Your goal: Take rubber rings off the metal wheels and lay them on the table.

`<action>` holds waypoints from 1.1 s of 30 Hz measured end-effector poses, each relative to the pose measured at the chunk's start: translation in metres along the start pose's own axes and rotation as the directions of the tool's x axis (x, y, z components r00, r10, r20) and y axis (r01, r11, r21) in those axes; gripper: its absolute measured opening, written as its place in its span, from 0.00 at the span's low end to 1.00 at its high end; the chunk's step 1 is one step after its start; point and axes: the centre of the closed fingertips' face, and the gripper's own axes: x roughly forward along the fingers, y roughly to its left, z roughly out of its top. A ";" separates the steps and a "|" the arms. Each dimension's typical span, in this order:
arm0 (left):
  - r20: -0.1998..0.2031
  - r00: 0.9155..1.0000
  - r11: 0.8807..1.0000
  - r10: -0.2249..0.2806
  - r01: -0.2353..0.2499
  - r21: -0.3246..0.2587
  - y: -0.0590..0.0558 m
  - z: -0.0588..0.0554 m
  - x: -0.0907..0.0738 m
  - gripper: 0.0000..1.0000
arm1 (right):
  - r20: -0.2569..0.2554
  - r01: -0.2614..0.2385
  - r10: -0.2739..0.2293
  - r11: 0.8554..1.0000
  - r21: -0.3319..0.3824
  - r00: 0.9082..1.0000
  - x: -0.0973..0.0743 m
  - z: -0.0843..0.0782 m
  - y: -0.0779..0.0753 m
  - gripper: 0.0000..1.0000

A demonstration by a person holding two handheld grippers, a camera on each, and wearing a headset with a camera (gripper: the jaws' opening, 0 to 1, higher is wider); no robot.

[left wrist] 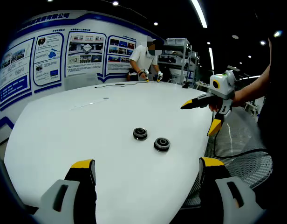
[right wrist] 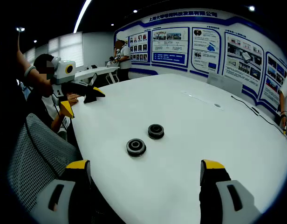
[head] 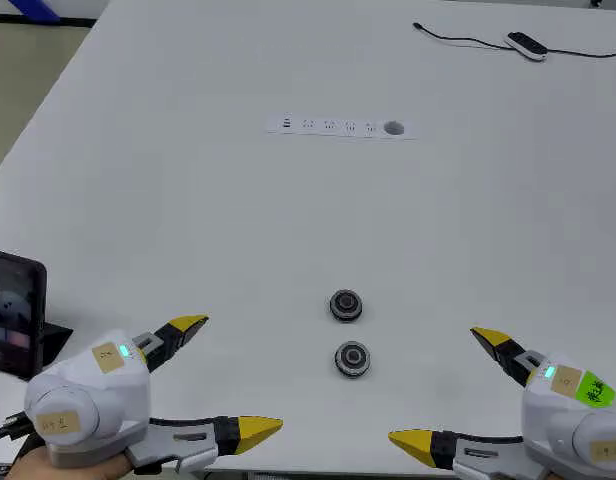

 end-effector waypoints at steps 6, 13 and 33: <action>0.004 1.000 1.000 0.001 -0.001 -0.009 0.002 0.001 -0.001 0.98 | -0.003 0.000 0.000 1.000 0.005 1.000 0.001 -0.001 -0.002 0.99; -0.009 1.000 1.000 0.000 0.000 -0.011 0.004 -0.002 0.000 0.99 | -0.007 -0.005 0.005 1.000 0.004 1.000 0.003 -0.001 -0.001 0.99; -0.019 1.000 1.000 -0.021 0.020 -0.019 0.003 -0.005 0.006 0.93 | -0.018 -0.028 0.029 0.999 0.026 0.999 0.010 -0.003 0.003 0.99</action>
